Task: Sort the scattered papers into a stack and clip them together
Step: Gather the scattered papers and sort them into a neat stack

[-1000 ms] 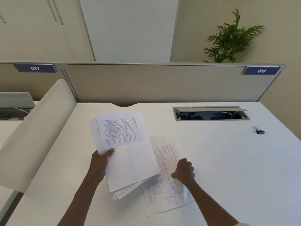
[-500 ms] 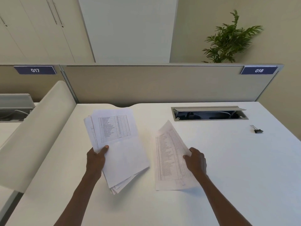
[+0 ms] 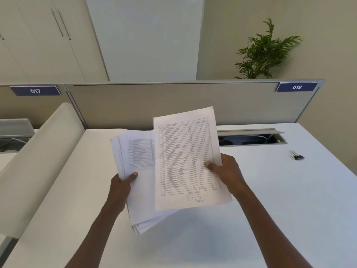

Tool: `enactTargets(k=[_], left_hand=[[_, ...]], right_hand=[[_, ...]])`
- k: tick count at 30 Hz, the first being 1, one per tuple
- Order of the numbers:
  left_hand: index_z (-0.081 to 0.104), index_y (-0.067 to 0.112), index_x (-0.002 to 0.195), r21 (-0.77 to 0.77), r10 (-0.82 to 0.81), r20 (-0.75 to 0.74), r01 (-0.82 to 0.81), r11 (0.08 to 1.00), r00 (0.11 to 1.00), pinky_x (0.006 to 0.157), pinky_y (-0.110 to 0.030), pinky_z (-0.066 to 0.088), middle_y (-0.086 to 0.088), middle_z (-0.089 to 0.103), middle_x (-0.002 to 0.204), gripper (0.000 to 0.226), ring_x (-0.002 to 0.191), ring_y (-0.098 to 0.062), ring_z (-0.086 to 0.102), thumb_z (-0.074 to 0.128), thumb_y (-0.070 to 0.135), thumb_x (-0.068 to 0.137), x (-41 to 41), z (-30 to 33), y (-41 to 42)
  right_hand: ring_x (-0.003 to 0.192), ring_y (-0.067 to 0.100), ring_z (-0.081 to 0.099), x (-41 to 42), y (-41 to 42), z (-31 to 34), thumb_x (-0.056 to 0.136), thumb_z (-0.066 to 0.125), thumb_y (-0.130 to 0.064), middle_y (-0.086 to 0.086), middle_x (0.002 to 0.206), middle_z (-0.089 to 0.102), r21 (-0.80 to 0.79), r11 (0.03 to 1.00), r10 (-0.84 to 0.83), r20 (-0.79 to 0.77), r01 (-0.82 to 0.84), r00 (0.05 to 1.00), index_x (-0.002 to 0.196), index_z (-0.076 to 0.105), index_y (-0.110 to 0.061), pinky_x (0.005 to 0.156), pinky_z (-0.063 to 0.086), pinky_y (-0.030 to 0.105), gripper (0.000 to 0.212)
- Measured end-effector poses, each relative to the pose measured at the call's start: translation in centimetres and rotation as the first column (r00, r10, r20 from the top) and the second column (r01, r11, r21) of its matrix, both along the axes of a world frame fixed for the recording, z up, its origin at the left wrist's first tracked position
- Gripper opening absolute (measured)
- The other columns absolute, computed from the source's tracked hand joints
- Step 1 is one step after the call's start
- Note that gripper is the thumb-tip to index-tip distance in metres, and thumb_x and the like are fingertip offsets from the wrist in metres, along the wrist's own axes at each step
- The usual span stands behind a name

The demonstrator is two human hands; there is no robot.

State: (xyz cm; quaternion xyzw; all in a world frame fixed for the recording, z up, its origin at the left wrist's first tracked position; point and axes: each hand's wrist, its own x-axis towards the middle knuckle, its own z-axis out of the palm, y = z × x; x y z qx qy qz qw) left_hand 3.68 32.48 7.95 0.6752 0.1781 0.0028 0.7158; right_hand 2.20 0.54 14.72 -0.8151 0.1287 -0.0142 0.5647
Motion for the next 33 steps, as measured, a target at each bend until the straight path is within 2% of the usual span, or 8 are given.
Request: enactTargets(k=[7, 12, 15, 19, 22, 26, 29, 33], left_hand=[[0.076, 0.008, 0.099, -0.192, -0.219, 0.014, 0.217, 0.957, 0.976, 0.068, -0.035, 0.060, -0.016, 0.077, 0.099, 0.017, 0.089, -0.029, 0.075, 0.064, 0.006, 0.088, -1.0, 1.6, -3.6], [0.076, 0.009, 0.097, -0.224, -0.235, 0.007, 0.230, 0.947, 0.972, 0.066, -0.036, 0.061, -0.016, 0.077, 0.097, 0.021, 0.086, -0.029, 0.075, 0.056, 0.004, 0.094, -1.0, 1.9, -4.7], [0.077, 0.012, 0.098, -0.199, -0.276, 0.009, 0.272, 0.942, 0.961, 0.069, -0.037, 0.061, -0.017, 0.076, 0.102, 0.023, 0.094, -0.033, 0.073, 0.055, 0.007, 0.096, -0.8, 2.0, -5.2], [0.072, 0.021, 0.112, -0.174, -0.309, -0.011, 0.303, 0.937, 0.951, 0.083, -0.044, 0.058, -0.008, 0.076, 0.107, 0.038, 0.102, -0.030, 0.072, 0.051, 0.049, 0.096, -0.5, 2.5, -6.0], [0.068, 0.025, 0.117, -0.093, -0.341, 0.101, 0.350, 0.932, 0.935, 0.096, -0.044, 0.052, 0.001, 0.075, 0.114, 0.071, 0.108, -0.020, 0.070, 0.069, 0.074, 0.066, -0.1, 2.6, -6.5], [0.074, 0.022, 0.101, 0.076, -0.256, 0.139, 0.247, 0.966, 0.957, 0.089, -0.041, 0.055, -0.001, 0.078, 0.099, 0.037, 0.097, -0.024, 0.072, 0.087, 0.036, 0.069, 0.3, 2.4, -7.4], [0.073, 0.026, 0.088, 0.138, -0.212, 0.140, 0.193, 0.971, 0.967, 0.074, -0.042, 0.051, -0.011, 0.075, 0.091, 0.028, 0.092, -0.038, 0.067, 0.082, 0.041, 0.067, 0.4, 2.2, -8.0], [0.069, 0.028, 0.087, 0.137, -0.193, 0.149, 0.173, 0.975, 0.970, 0.072, -0.040, 0.051, -0.003, 0.075, 0.087, 0.016, 0.090, -0.034, 0.067, 0.081, 0.034, 0.076, 0.3, 2.4, -8.5]], right_hand=[[0.090, 0.016, 0.072, 0.2, 1.3, -1.4, 0.083, 0.075, -0.028, -0.003, 0.105, 0.075, 0.074, 0.991, 0.114, -0.096, -0.107, 0.989, 0.111, 0.069, -0.016, 0.085, 0.059, 0.039, 0.030], [0.094, 0.015, 0.066, -0.1, 1.5, -2.9, 0.076, 0.082, -0.031, -0.006, 0.108, 0.065, 0.112, 0.993, 0.049, -0.108, -0.037, 0.993, 0.117, 0.050, -0.017, 0.067, 0.052, 0.023, 0.054], [0.097, 0.016, 0.065, -0.2, 1.1, -3.5, 0.068, 0.088, -0.027, -0.009, 0.108, 0.064, 0.222, 0.975, 0.056, -0.120, -0.029, 0.991, 0.120, 0.045, -0.022, 0.071, 0.054, 0.027, 0.068], [0.095, 0.022, 0.072, -0.1, 0.7, -4.7, 0.068, 0.087, -0.018, -0.004, 0.103, 0.074, 0.212, 0.977, 0.038, -0.072, -0.022, 0.997, 0.109, 0.065, -0.019, 0.074, 0.059, 0.032, 0.046], [0.091, 0.019, 0.071, -0.1, 0.9, -4.9, 0.067, 0.087, -0.015, -0.004, 0.101, 0.074, 0.125, 0.992, -0.028, 0.008, 0.027, 1.000, 0.104, 0.068, -0.019, 0.077, 0.059, 0.033, 0.042], [0.085, 0.017, 0.068, 0.2, 1.1, -5.2, 0.064, 0.089, -0.015, -0.005, 0.094, 0.072, 0.024, 0.993, -0.118, 0.088, 0.116, 0.989, 0.100, 0.067, -0.016, 0.073, 0.054, 0.025, 0.042], [0.090, 0.022, 0.063, 0.6, 1.1, -5.6, 0.066, 0.087, -0.017, -0.002, 0.101, 0.069, -0.048, 0.987, -0.148, 0.130, 0.155, 0.980, 0.105, 0.063, -0.012, 0.072, 0.048, 0.023, 0.046], [0.092, 0.020, 0.062, 0.7, 1.1, -6.0, 0.069, 0.084, -0.015, -0.006, 0.102, 0.067, -0.008, 0.987, -0.155, 0.154, 0.158, 0.976, 0.108, 0.060, -0.015, 0.075, 0.052, 0.028, 0.046]])
